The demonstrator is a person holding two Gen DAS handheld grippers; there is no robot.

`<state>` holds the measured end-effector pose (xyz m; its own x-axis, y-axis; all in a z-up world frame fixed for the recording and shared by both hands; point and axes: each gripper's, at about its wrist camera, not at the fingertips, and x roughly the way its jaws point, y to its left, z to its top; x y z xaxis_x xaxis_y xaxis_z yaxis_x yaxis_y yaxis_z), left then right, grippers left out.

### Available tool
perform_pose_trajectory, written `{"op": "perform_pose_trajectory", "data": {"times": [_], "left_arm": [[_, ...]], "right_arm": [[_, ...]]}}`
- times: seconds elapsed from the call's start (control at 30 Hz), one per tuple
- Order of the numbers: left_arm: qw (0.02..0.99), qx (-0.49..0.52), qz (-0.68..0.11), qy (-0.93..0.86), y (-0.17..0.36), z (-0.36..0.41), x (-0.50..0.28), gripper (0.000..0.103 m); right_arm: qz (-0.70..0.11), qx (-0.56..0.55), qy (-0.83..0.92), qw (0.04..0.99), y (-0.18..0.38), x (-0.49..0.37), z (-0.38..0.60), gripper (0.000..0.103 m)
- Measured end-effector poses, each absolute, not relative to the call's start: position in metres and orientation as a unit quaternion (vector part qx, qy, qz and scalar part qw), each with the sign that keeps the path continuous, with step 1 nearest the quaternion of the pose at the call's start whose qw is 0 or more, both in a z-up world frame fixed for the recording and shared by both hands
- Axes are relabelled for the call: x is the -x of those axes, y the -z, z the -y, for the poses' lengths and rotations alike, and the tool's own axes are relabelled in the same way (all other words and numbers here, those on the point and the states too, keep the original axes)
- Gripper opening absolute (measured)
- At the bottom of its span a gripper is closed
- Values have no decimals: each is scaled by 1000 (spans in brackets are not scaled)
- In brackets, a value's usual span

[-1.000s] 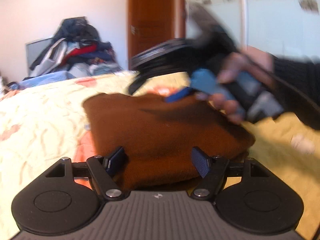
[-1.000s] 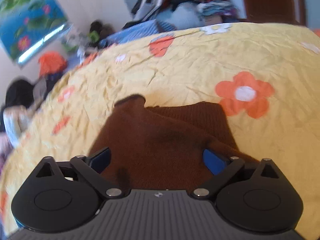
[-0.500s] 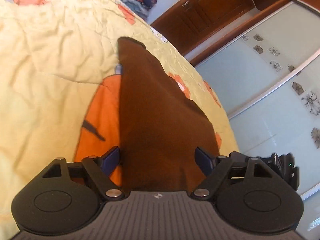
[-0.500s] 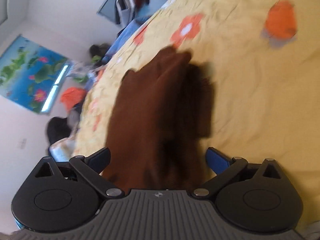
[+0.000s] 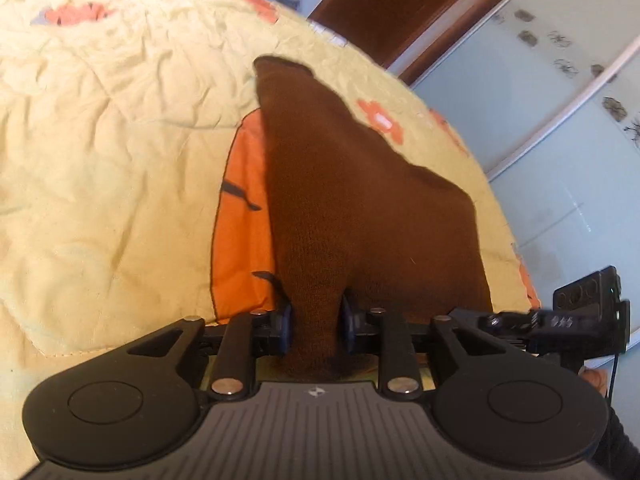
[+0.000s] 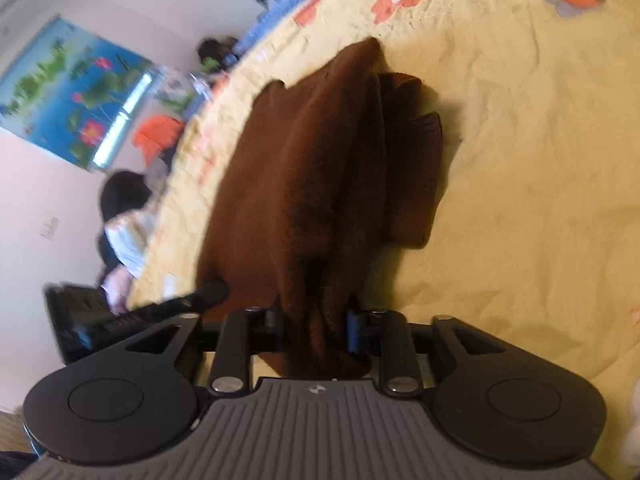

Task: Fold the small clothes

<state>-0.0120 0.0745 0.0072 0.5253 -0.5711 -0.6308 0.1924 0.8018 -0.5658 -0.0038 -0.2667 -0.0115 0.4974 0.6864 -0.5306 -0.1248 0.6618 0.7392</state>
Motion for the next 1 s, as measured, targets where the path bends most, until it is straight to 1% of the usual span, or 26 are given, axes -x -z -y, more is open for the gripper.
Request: {"op": "perform_pose_trajectory", "data": {"times": [0.03,0.1,0.13,0.17,0.2,0.27,0.33,0.37,0.43,0.47,0.53,0.6,0.67,0.7,0.77,0.83,0.87,0.9,0.93,1.0], "left_arm": [[855,203,-425,219,-14,-72,16,30],[885,150,-388,207,-36,-64,30,35],[903,116,-359,205,-46,-58,38,37],[917,86,-332,206,-55,-51,44,43],[928,55,-303,209,-62,-42,49,54],[936,7,-267,227,-65,-19,49,65],[932,-24,-265,244,-55,4,38,65],[930,-39,-273,243,-47,14,31,65],[925,-64,-293,234,-24,27,20,65],[932,-72,-269,234,-17,28,22,66],[938,-80,-243,236,-9,28,28,66],[938,-72,-243,237,-8,26,26,66],[937,-60,-244,242,-9,24,24,68],[936,-55,-245,245,-9,24,22,69],[936,-52,-246,248,-10,23,22,71],[934,-56,-246,252,-10,24,21,75],[933,-58,-247,255,-9,26,20,79],[932,-61,-248,256,-9,27,20,81],[932,-64,-248,256,-9,28,22,82],[932,-66,-247,255,-6,32,23,82]], "right_arm": [[-434,-337,-250,797,8,2,270,57],[-406,-349,-228,814,-13,0,281,71],[-377,-349,-219,829,-27,3,290,72],[-354,-348,-214,841,-42,0,295,72],[-336,-343,-210,852,-55,-3,295,72],[-319,-316,-218,866,-72,-21,281,74],[-323,-283,-240,871,-76,-48,255,87],[-331,-266,-246,871,-73,-62,242,89],[-373,-232,-229,869,-55,-89,224,89],[-398,-211,-215,867,-42,-101,217,89],[-376,-171,-204,888,-26,-105,220,89],[-379,-192,-197,883,-23,-123,225,89],[-406,-213,-189,868,-30,-134,225,88],[-416,-204,-179,868,-37,-134,223,82],[-395,-174,-177,884,-55,-131,208,82],[-366,-156,-218,891,-78,-117,193,84],[-363,-156,-241,886,-86,-117,184,86],[-365,-154,-270,877,-93,-116,175,91],[-369,-149,-293,869,-93,-127,157,94],[-396,-133,-311,854,-87,-149,129,93]]}}
